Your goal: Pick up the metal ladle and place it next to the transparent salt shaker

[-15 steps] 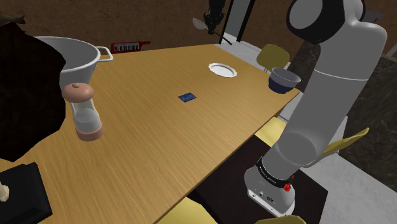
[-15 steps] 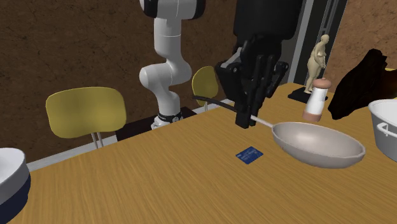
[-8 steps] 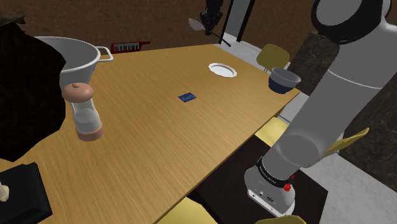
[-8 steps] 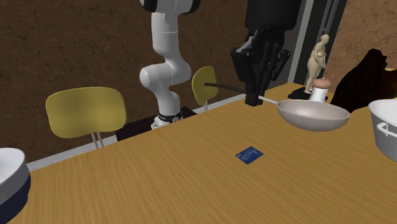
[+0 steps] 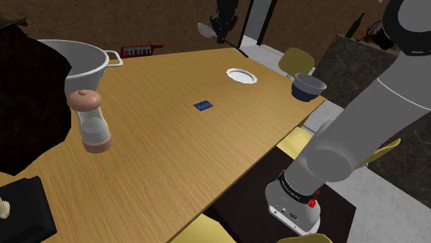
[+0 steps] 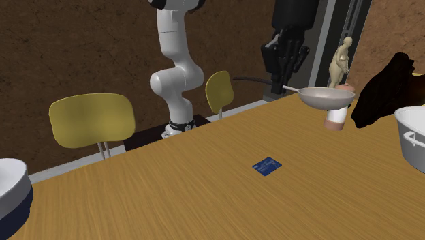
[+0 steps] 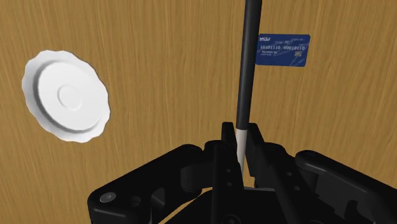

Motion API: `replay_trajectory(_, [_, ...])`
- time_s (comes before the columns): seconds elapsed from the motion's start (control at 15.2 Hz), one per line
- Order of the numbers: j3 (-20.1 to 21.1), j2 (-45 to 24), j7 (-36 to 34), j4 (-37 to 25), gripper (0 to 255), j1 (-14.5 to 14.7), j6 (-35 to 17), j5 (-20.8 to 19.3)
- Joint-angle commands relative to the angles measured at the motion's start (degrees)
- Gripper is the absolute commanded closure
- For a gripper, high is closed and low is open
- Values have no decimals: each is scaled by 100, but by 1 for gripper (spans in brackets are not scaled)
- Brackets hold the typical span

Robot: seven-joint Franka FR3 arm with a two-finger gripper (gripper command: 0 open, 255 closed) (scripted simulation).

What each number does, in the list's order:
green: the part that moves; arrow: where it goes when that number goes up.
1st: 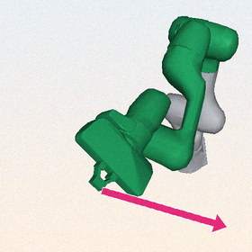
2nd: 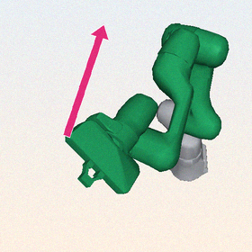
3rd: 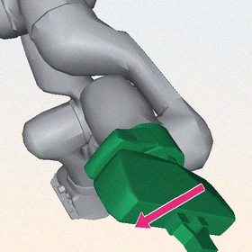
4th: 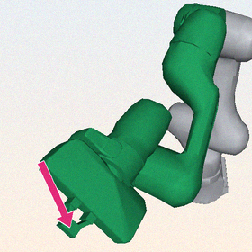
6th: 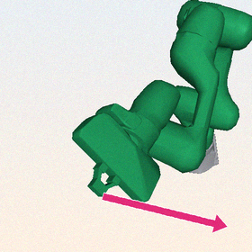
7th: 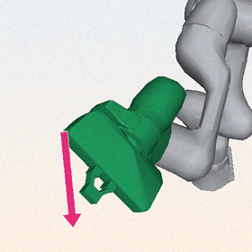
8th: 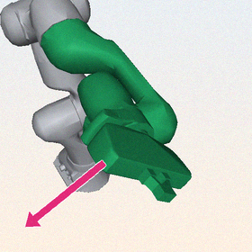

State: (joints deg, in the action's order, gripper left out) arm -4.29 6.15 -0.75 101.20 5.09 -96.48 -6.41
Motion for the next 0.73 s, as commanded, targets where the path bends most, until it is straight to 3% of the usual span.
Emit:
replay_trajectory(0.0, [142,317,-265,349,255,110,-7,-12])
replay_trajectory(0.66, [950,1176,-1537,1182,255,630,151,186])
